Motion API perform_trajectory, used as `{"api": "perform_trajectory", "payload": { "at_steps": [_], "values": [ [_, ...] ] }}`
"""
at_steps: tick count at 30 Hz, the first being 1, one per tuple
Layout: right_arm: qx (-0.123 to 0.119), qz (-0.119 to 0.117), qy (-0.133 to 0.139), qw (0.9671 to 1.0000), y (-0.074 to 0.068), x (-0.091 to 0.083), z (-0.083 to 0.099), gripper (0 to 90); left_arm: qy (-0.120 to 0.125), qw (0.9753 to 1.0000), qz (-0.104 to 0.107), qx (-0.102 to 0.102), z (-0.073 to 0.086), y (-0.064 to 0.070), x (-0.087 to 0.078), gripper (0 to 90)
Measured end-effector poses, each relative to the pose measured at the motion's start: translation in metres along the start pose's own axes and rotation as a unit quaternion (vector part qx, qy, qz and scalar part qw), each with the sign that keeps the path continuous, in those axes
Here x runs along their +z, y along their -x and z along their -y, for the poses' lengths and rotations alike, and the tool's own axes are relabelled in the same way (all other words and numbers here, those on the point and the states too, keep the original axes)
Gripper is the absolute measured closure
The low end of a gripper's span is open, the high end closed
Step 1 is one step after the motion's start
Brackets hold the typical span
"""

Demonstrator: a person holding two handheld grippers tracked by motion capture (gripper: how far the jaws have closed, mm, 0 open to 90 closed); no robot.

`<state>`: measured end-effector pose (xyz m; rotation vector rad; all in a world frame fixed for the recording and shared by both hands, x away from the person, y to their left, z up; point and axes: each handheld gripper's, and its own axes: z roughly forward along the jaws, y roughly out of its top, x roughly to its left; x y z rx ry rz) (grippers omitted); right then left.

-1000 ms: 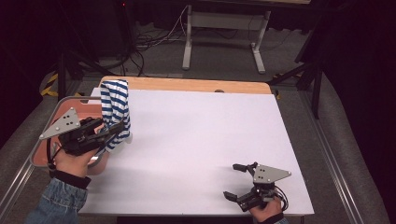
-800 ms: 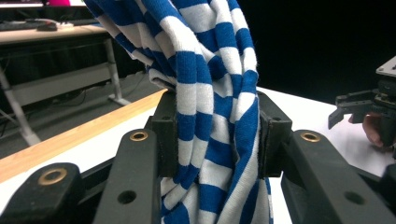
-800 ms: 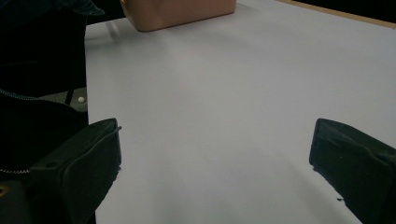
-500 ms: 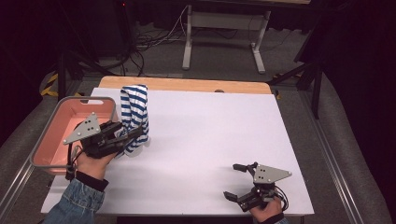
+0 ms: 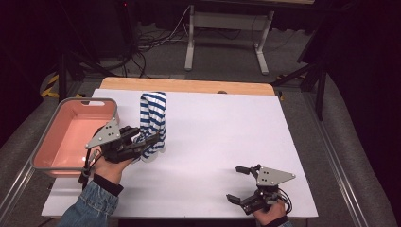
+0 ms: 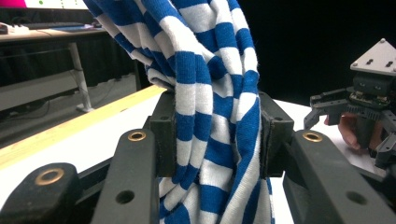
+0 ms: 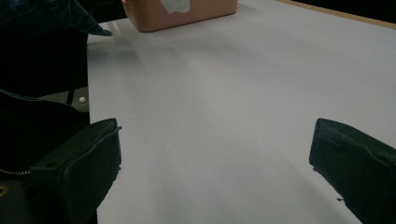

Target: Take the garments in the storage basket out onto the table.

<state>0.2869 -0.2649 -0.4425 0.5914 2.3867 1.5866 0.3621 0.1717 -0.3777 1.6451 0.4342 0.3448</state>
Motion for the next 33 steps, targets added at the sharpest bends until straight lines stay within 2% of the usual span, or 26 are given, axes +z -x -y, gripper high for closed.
{"api": "perform_trajectory", "payload": {
  "at_steps": [21,33],
  "values": [
    [0.004,-0.001,0.001,1.0000,0.001,-0.001,0.001,2.8,-0.010,0.9996,0.027,-0.004,0.021,0.013,0.047,59.6],
    [0.003,-0.004,0.001,1.0000,0.001,-0.001,0.001,2.9,-0.032,0.9992,0.023,-0.002,0.033,0.014,0.070,59.4]
  ]
}}
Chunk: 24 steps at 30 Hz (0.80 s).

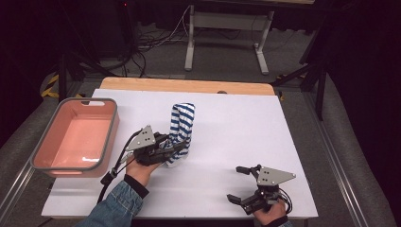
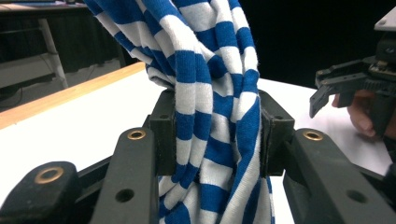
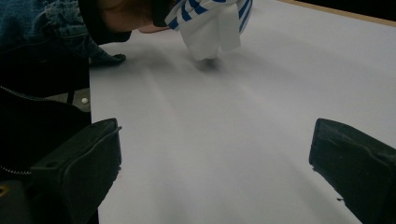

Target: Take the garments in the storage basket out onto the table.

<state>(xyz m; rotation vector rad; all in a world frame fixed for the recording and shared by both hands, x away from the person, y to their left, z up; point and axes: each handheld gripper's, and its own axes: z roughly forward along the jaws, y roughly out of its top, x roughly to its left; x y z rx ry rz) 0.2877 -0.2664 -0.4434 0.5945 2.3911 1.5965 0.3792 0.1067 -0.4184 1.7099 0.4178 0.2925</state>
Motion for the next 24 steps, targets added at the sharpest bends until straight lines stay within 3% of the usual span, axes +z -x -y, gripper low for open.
{"api": "perform_trajectory", "payload": {
  "at_steps": [24],
  "values": [
    [0.000,-0.004,0.000,1.0000,0.000,0.000,0.000,3.1,-0.019,0.9996,-0.004,-0.022,0.017,-0.003,0.028,57.3]
  ]
}}
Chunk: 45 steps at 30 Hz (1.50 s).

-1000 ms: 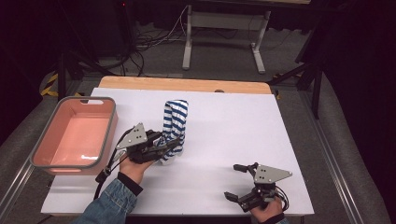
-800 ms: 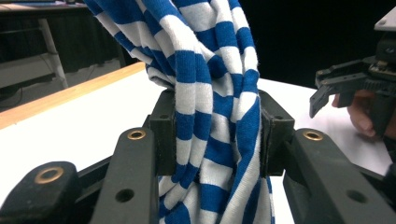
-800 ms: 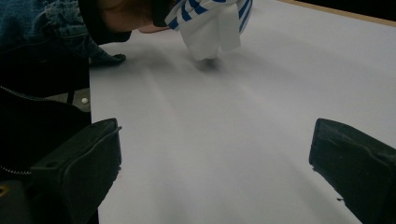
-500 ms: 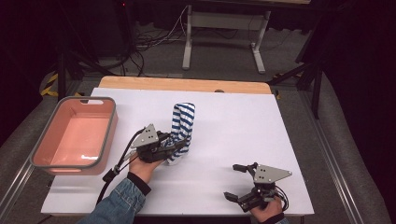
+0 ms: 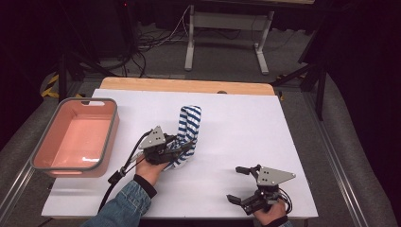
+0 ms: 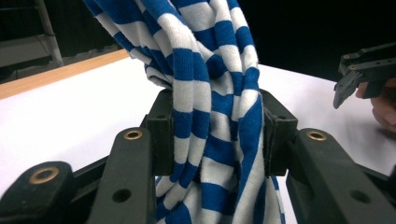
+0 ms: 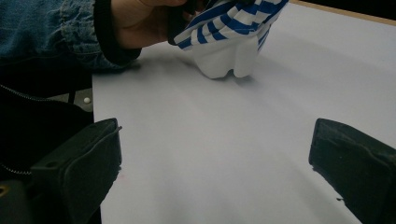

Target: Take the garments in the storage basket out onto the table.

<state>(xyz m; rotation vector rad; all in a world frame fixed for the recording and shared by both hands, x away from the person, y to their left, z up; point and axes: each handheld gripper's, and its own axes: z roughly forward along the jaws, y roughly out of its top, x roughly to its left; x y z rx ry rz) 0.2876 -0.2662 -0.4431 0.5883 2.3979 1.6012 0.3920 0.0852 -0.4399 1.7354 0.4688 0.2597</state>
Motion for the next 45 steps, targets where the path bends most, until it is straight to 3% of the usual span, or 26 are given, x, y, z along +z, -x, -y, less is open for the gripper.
{"api": "perform_trajectory", "payload": {
  "at_steps": [3,9,15,22,32,40,45],
  "values": [
    [0.000,-0.001,0.000,1.0000,0.000,0.000,0.000,3.1,-0.008,1.0000,-0.003,0.002,0.000,0.001,0.003,55.6],
    [0.000,-0.002,-0.001,1.0000,0.000,0.000,0.000,3.2,-0.024,0.9996,0.001,-0.017,0.002,0.001,0.011,52.7],
    [0.001,-0.003,0.000,1.0000,0.000,0.000,0.000,3.1,-0.034,0.9994,-0.001,-0.010,0.002,0.003,0.015,47.5],
    [0.001,-0.003,-0.002,1.0000,0.000,0.001,0.000,3.1,-0.045,0.9988,-0.002,-0.021,0.004,0.000,0.018,42.4],
    [0.001,-0.003,-0.002,1.0000,0.000,0.001,0.000,3.1,-0.034,0.9991,0.004,-0.024,-0.002,0.003,0.014,40.6],
    [0.001,-0.004,-0.002,1.0000,0.000,0.002,0.000,3.1,-0.031,0.9990,0.015,-0.028,-0.011,0.004,0.009,25.4],
    [0.001,-0.004,-0.002,1.0000,0.001,0.002,0.000,3.1,-0.043,0.9987,0.022,-0.017,-0.018,0.008,0.006,16.6]
  ]
}}
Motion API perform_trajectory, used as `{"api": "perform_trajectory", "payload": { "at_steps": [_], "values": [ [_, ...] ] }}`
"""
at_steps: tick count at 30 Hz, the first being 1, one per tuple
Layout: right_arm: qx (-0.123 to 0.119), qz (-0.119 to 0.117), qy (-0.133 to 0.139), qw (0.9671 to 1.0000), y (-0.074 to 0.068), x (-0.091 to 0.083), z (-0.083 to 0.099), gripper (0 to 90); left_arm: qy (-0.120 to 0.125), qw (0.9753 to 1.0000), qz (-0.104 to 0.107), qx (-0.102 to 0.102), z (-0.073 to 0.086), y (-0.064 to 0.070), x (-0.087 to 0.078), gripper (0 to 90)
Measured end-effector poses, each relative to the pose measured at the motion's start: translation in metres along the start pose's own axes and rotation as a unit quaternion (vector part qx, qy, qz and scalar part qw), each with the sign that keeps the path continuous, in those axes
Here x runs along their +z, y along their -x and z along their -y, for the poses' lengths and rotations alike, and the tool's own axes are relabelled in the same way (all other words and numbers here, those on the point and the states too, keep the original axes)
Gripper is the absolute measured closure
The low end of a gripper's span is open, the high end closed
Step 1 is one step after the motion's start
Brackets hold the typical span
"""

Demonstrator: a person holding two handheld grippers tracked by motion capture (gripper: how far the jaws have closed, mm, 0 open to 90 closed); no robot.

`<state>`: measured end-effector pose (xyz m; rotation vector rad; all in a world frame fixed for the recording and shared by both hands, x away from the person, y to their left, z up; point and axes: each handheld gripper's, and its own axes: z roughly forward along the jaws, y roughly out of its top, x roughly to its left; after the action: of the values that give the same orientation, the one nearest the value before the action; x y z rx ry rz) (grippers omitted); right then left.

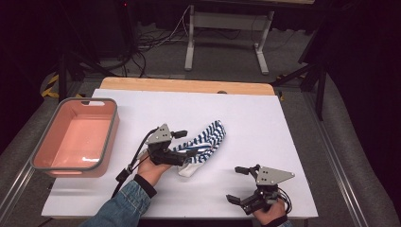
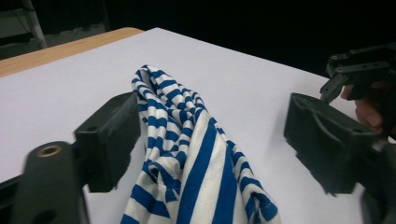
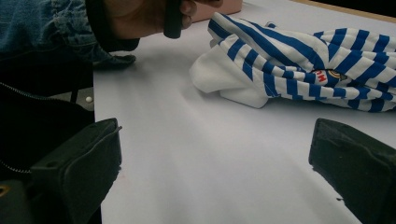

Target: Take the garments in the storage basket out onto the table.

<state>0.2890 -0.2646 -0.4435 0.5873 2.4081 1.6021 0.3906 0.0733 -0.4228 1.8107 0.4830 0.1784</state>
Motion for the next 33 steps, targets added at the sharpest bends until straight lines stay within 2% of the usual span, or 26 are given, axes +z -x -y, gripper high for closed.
{"api": "perform_trajectory", "payload": {
  "at_steps": [2,6,20,22,26,28,30,33],
  "values": [
    [0.000,-0.001,0.001,1.0000,0.001,0.000,0.000,3.1,-0.002,1.0000,0.001,0.007,-0.003,0.001,-0.003,10.8],
    [0.000,-0.003,0.000,1.0000,0.001,0.001,-0.001,3.1,-0.010,0.9998,0.003,0.014,-0.010,0.006,-0.010,7.0],
    [0.002,0.000,0.001,1.0000,0.000,0.000,0.000,3.0,-0.026,0.9991,0.006,0.034,-0.023,0.017,-0.035,3.6],
    [0.002,0.001,0.002,1.0000,0.000,-0.001,0.000,3.0,-0.034,0.9989,0.021,0.025,-0.025,0.018,-0.042,0.1],
    [0.002,0.001,0.001,1.0000,0.000,-0.001,0.000,3.0,-0.033,0.9984,0.022,0.039,-0.026,0.023,-0.053,0.0],
    [0.002,0.001,0.001,1.0000,0.000,-0.001,0.000,3.0,-0.035,0.9983,0.022,0.041,-0.026,0.023,-0.055,0.0],
    [0.002,0.001,0.001,1.0000,0.000,-0.001,0.000,3.0,-0.036,0.9981,0.013,0.049,-0.025,0.024,-0.062,0.0],
    [0.002,0.001,0.001,1.0000,0.000,-0.001,0.000,3.0,-0.026,0.9986,0.004,0.046,-0.022,0.023,-0.070,0.0]
  ]
}}
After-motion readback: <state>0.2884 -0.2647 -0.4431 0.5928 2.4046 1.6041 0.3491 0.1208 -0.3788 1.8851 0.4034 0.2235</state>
